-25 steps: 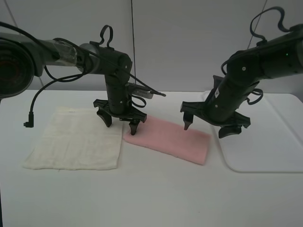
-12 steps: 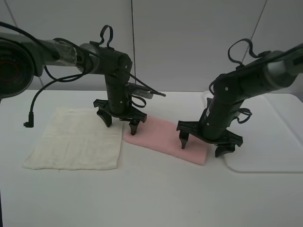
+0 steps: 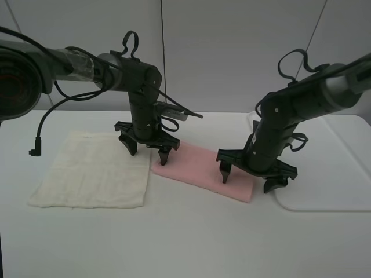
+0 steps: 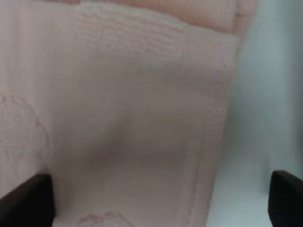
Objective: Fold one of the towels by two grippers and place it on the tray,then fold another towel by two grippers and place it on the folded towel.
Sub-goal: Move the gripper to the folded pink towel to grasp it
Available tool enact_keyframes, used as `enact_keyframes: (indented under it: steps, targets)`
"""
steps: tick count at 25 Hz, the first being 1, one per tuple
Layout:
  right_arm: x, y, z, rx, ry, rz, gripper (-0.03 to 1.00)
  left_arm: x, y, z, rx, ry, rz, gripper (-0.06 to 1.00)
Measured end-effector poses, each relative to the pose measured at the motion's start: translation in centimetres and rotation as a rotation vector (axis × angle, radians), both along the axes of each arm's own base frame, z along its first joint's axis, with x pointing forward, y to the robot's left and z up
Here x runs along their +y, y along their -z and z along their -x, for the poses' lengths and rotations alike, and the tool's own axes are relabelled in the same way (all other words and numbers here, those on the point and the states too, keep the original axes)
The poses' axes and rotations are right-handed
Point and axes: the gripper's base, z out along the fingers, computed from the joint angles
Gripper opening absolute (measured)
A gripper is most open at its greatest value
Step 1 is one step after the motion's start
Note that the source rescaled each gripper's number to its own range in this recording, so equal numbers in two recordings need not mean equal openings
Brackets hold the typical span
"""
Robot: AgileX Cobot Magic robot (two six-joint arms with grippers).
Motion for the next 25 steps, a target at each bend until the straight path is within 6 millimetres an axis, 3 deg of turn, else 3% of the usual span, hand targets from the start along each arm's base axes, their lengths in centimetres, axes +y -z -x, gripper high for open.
enact_keyframes:
  steps: [11,25]
  targets:
    - [0.0,0.0,-0.1,-0.007,-0.002,-0.003,0.95,0.0,0.0,0.0,0.005,-0.001,-0.003,1.0]
    - [1.1,-0.2,-0.4,-0.036,0.115,-0.149,0.95,0.0,0.0,0.1,0.006,-0.001,-0.004,1.0]
